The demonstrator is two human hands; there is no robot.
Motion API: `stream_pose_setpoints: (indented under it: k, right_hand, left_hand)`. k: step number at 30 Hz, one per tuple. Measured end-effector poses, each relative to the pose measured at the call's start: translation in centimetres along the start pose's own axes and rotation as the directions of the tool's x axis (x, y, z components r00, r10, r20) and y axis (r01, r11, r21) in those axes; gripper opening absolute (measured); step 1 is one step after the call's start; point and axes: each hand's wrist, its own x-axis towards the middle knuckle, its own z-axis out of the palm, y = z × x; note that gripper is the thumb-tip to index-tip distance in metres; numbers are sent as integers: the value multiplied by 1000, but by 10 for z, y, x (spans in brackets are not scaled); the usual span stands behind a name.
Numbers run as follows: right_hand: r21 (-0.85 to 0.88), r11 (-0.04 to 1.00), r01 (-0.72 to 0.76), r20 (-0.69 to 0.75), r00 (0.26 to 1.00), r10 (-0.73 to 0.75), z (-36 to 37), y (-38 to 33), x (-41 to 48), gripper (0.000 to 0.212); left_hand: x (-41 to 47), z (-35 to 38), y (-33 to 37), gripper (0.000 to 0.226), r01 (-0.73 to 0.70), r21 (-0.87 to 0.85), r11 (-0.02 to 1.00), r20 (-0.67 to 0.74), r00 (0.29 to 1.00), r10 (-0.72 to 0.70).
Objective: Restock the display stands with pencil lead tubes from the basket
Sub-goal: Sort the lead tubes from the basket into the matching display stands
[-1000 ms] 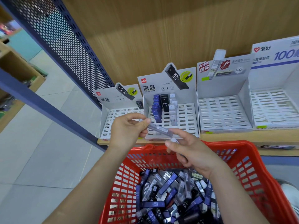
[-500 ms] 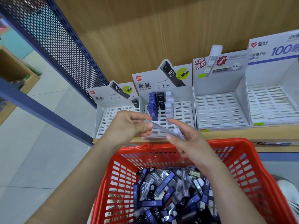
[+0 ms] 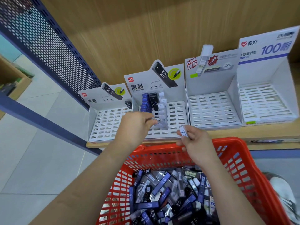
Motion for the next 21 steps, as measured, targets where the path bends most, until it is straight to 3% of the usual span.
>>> stream_pose_setpoints:
  k: [3, 6, 8, 12, 15, 19, 21]
  right_hand:
    - [27, 999, -18, -24, 1000, 19, -1, 3, 3, 39]
    - [31, 999, -20, -33, 999, 21, -2, 3, 3, 41]
    - [22, 1000, -16, -36, 999, 17, -2, 3, 3, 42]
    - [-5, 1000, -12, -39, 999, 11, -2, 1, 1, 44]
    - [-8, 1000, -10, -26, 1000, 10, -3, -2, 0, 45]
    - [103, 994, -47, -16, 999, 48, -6, -4, -1, 41]
    - [251, 961, -118, 12, 993, 119, -12, -4, -2, 37]
  left_hand:
    - [6, 1, 2, 8, -170, 212, 962, 34, 985, 167]
    - [10, 6, 8, 29, -205, 320, 925, 95, 978, 185]
    - [9, 9, 12, 33, -208, 289, 935, 36, 978, 206]
    - [5, 21, 5, 6, -237, 190, 953, -192, 943, 272]
    - [-2, 29, 4, 5, -275, 146, 950, -190, 935, 300]
    - [-2, 31, 10, 8, -108, -66, 992, -227, 970, 90]
    - [0, 30, 12, 8, -81, -72, 994, -219, 974, 63]
